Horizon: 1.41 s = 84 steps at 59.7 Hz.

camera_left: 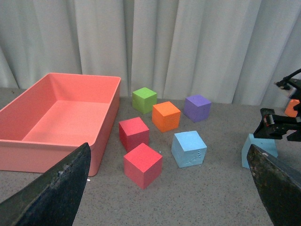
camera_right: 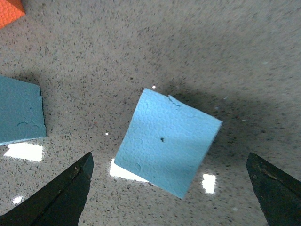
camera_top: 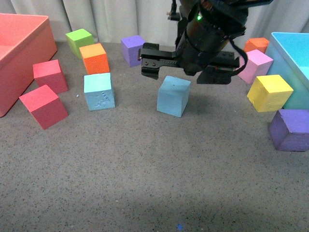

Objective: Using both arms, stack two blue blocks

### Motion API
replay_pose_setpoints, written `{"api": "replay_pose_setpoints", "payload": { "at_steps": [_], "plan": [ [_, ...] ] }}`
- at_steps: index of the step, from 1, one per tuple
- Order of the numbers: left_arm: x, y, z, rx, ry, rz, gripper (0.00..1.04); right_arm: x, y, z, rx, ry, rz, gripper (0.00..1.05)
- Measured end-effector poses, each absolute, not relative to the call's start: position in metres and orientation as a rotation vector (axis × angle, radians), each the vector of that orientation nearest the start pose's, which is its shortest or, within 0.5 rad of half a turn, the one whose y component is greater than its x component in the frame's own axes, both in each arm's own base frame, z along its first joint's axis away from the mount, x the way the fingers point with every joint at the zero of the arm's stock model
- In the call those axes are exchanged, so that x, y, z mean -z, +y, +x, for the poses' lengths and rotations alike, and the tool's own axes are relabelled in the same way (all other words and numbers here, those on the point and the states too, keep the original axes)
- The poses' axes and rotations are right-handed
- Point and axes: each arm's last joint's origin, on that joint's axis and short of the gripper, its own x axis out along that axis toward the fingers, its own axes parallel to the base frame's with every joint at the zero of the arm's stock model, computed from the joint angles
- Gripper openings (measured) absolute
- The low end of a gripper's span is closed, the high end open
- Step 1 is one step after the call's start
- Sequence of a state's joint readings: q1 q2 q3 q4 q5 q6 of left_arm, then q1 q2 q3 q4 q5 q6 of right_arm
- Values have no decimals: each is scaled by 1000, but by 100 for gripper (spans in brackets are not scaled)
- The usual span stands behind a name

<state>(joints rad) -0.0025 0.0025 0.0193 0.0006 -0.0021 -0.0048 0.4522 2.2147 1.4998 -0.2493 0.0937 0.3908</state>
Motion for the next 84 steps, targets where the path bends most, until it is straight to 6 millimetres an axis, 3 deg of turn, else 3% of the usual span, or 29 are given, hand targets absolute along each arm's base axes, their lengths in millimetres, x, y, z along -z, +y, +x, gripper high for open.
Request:
{"api": "replay_pose_setpoints", "payload": {
  "at_steps": [7, 10, 11, 16, 20, 28, 36, 59, 84],
  "plan": [
    [-170, 0, 97, 0, -17, -5, 98, -140, 189, 401, -144, 872, 116, 95],
    [-170, 0, 97, 0, -17, -5, 98, -145, 181, 394, -94, 660, 58, 87],
    [-170, 0, 97, 1, -17, -5, 98, -147, 174, 386, -52, 533, 19, 82],
    [-170, 0, 97, 1, -17, -5, 98, -151, 139, 350, -22, 242, 7, 66],
    [-170, 0, 97, 0, -17, -5, 98, -168, 97, 300, -13, 13, 38, 48],
    [-170, 0, 97, 0, -17, -5, 98, -168, 59, 247, 9, -16, 18, 23],
    [-170, 0, 97, 2, -17, -5, 98, -158, 44, 223, -4, 27, -3, 0],
    [-170, 0, 97, 2, -17, -5, 98, -161, 18, 177, 1, 20, 0, 1],
    [-170, 0, 97, 2, -17, -5, 98, -162, 0, 146, 2, 16, 2, 1]
  ]
}}
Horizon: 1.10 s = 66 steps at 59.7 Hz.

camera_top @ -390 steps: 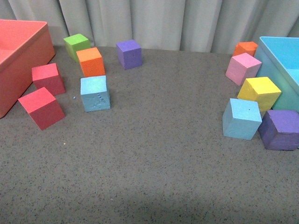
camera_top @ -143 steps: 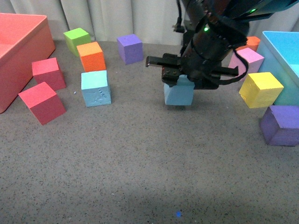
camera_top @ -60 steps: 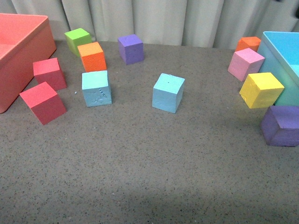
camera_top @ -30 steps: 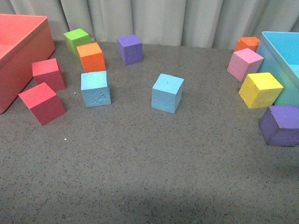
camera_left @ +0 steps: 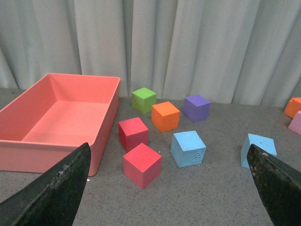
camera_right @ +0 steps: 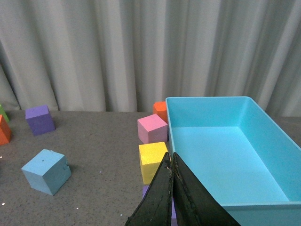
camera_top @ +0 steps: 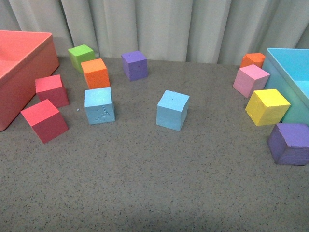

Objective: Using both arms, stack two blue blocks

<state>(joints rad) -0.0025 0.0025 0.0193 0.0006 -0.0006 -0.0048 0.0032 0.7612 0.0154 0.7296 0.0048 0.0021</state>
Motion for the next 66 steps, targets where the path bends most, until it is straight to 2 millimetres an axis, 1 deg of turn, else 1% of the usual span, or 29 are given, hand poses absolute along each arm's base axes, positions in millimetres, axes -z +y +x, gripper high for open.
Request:
{"api": "replay_pose_setpoints", "payload": {
  "at_steps": [26, 66],
  "plan": [
    [-170, 0, 97, 2, -17, -5, 98, -167, 0, 125, -1, -1, 2, 1],
    [-170, 0, 97, 2, -17, -5, 98, -167, 0, 110, -1, -6, 2, 1]
  ]
}}
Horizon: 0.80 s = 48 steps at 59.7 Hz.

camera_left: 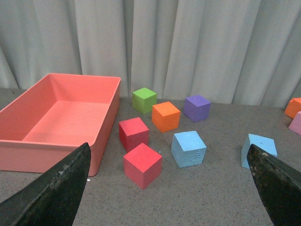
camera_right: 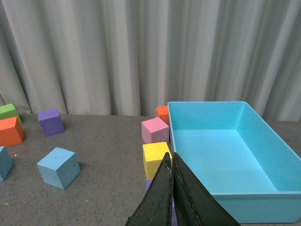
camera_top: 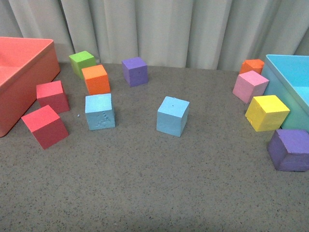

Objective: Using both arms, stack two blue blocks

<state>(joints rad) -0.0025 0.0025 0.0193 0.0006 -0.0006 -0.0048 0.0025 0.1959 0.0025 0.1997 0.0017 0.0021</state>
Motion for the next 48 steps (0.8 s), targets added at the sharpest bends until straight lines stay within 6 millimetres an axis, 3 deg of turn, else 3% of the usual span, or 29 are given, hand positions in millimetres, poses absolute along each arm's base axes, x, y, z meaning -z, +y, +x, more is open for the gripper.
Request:
{"api": "replay_pose_setpoints", "payload": {
  "at_steps": [12, 13, 14, 20, 26, 39, 48],
  "plan": [
    [-170, 0, 97, 2, -17, -5, 98, -162, 0, 100, -4, 28, 2, 1],
    [-170, 0, 97, 2, -17, -5, 98, -164, 0, 98, -4, -1, 1, 94],
    [-170, 0, 97, 2, -17, -5, 98, -164, 0, 98, -4, -1, 1, 96],
    [-170, 0, 97, -2, -15, -5, 98, -164, 0, 98, -4, -1, 1, 94],
    [-164, 1, 109, -94, 203, -21, 98, -164, 0, 98, -3, -1, 1, 95],
    [-190, -10, 196, -19, 265, -62, 98, -164, 0, 98, -4, 0, 1, 95],
    [-180, -26, 260, 28, 446, -51, 98, -164, 0, 98, -4, 0, 1, 95]
  ]
}}
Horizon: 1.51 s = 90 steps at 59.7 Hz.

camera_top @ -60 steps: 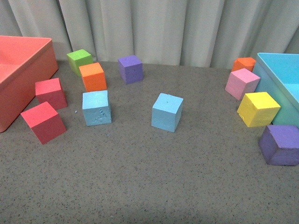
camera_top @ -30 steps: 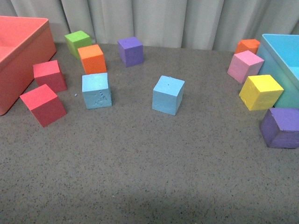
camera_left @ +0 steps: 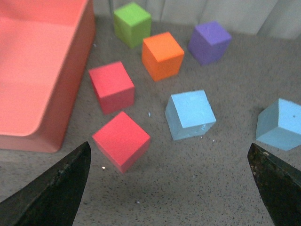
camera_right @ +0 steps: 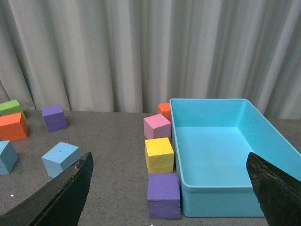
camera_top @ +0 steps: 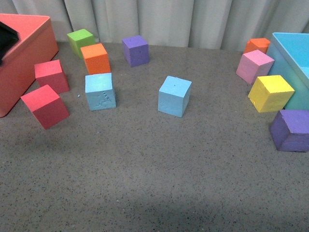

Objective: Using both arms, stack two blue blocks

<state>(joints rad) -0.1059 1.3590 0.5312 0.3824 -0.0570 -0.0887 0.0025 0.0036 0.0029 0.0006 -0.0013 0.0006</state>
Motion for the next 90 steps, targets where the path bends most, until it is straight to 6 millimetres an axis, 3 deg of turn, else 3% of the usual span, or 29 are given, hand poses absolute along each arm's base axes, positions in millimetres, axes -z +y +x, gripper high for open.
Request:
{"api": "replay_pose_setpoints", "payload": {
  "at_steps": [16, 28, 43, 72, 75, 84, 90],
  "plan": [
    [-157, -75, 374, 62, 727, -52, 98, -164, 0, 98, -4, 0, 1, 95],
    [-135, -88, 414, 22, 827, -18, 98, -164, 0, 98, -4, 0, 1, 95],
    [-115, -95, 437, 16, 984, -65, 98, -164, 0, 98, -4, 0, 1, 95],
    [-85, -99, 460, -50, 1086, -76, 98, -164, 0, 98, -4, 0, 1, 95],
    [-82, -99, 461, -53, 1093, -77, 91, -164, 0, 98, -4, 0, 1, 95],
    [-82, -101, 461, -54, 1101, -80, 60, -164, 0, 98, -4, 0, 1, 95],
    [-86, -106, 458, -43, 1096, -76, 53, -164, 0, 98, -4, 0, 1, 95]
  ]
}}
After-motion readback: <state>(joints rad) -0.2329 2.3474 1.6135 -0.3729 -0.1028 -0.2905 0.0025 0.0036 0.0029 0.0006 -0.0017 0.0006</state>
